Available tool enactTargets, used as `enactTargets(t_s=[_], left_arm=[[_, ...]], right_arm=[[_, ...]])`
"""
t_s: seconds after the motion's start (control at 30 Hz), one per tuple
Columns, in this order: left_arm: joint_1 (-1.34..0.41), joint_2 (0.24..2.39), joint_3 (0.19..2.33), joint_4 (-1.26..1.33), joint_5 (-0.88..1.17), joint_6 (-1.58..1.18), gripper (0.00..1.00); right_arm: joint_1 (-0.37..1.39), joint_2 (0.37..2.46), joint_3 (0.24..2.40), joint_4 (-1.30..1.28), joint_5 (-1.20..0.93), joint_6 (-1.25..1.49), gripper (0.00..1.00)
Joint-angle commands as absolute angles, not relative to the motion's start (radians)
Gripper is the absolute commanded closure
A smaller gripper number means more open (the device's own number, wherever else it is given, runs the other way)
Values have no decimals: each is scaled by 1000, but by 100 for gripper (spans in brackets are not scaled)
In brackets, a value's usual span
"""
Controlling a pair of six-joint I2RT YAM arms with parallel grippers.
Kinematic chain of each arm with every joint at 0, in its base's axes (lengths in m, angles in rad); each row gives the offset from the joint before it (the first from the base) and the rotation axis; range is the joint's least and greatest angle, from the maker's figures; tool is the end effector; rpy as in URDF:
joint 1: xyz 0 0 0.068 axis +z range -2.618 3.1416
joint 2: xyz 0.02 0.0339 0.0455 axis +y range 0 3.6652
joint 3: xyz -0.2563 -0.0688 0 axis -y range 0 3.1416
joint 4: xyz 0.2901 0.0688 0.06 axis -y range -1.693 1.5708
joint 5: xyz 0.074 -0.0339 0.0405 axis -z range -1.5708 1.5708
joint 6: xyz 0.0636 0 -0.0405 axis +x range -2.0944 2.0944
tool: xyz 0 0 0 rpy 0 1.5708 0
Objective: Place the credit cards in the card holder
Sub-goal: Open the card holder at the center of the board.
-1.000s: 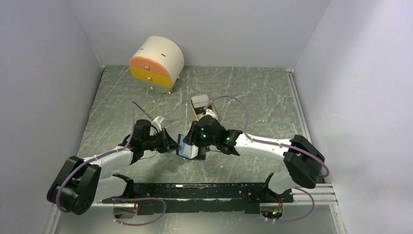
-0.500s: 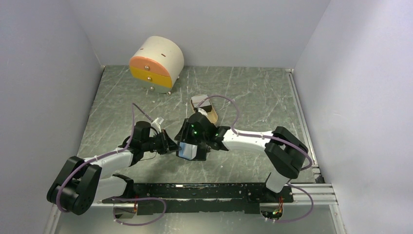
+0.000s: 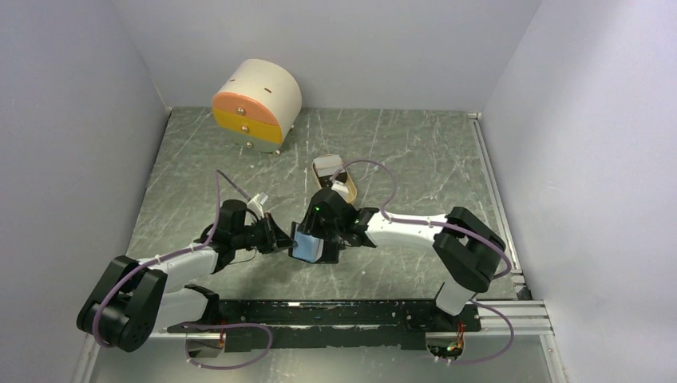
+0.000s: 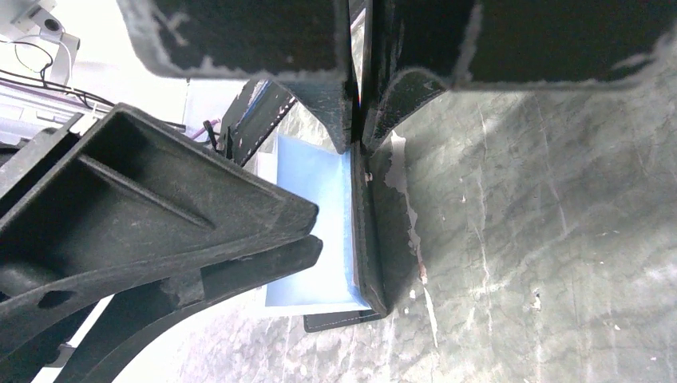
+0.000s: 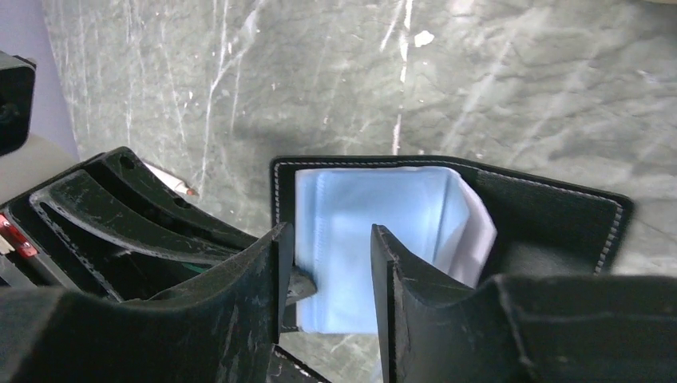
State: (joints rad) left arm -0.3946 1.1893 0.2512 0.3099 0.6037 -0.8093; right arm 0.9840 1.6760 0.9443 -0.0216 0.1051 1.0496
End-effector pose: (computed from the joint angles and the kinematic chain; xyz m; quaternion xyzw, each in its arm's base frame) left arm 0.2139 -0.1282 0.0786 -0.0430 0.8603 -0.4638 0.2073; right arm 0.2287 0.3319 0.1253 0.0509 0.9152 0.3122 0.2498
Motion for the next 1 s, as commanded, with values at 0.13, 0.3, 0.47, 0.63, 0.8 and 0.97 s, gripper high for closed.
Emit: enactTargets(t_s=[0.13, 0.3, 0.47, 0.63, 0.8, 0.97], left_arm=[[-402, 1185, 247, 323, 596, -798, 91], [-402, 1179, 247, 314, 591, -800, 79], [-401, 1182, 250, 348, 622, -820, 56], [-402, 1231, 270, 354, 621, -807, 55], [-402, 1226, 279, 300, 583, -769, 72], [-402, 1180, 277, 265, 560, -751, 91]], right_arm=[[961, 1617, 856, -46, 140, 1017, 60], [961, 1591, 805, -30, 134, 967, 69], [961, 1608, 787, 11, 81, 899, 73], [962, 1627, 789, 41, 49, 867, 76], [961, 1615, 766, 2, 93, 850, 77], [962, 1576, 674, 15, 91, 861, 76]])
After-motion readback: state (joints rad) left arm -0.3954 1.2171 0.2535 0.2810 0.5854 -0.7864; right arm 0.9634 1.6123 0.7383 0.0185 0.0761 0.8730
